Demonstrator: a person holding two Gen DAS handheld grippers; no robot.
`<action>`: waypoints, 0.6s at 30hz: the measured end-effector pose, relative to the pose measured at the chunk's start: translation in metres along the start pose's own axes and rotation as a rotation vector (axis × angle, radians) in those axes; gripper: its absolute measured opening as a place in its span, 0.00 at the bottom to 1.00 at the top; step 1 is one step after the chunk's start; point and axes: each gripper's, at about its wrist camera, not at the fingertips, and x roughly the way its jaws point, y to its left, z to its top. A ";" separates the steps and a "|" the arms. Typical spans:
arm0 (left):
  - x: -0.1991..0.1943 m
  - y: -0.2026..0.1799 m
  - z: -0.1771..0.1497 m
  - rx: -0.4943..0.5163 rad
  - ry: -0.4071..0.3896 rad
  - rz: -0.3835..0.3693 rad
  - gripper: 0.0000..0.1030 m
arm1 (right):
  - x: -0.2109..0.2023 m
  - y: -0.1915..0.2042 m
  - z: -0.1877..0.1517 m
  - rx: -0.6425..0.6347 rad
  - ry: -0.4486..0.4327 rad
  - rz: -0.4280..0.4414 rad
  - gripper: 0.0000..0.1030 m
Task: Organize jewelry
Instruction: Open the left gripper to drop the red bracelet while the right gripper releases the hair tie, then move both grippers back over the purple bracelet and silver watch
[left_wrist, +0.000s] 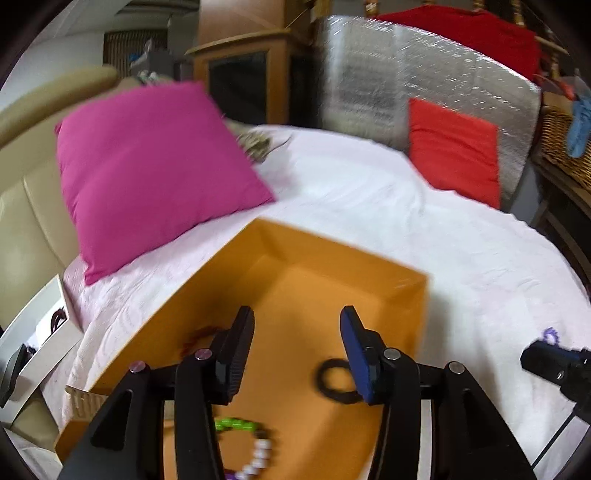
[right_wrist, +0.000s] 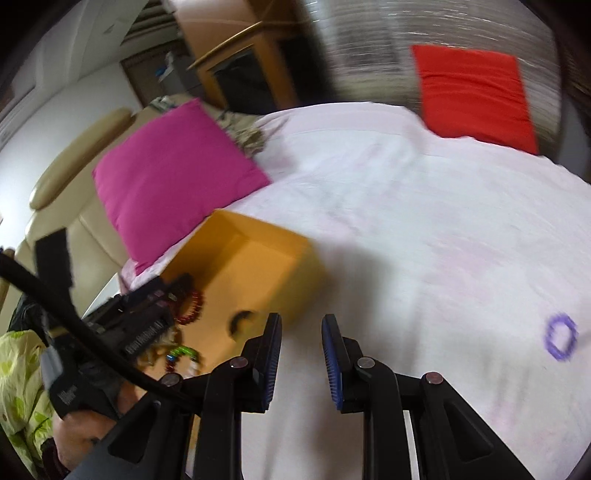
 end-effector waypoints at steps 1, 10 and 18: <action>-0.003 -0.009 0.000 0.012 -0.013 -0.007 0.50 | -0.004 -0.009 -0.002 0.011 -0.001 -0.008 0.25; -0.015 -0.114 -0.018 0.229 -0.051 -0.101 0.53 | -0.080 -0.148 -0.042 0.230 -0.033 -0.131 0.25; -0.008 -0.175 -0.037 0.392 -0.030 -0.130 0.53 | -0.140 -0.275 -0.085 0.559 -0.125 -0.165 0.29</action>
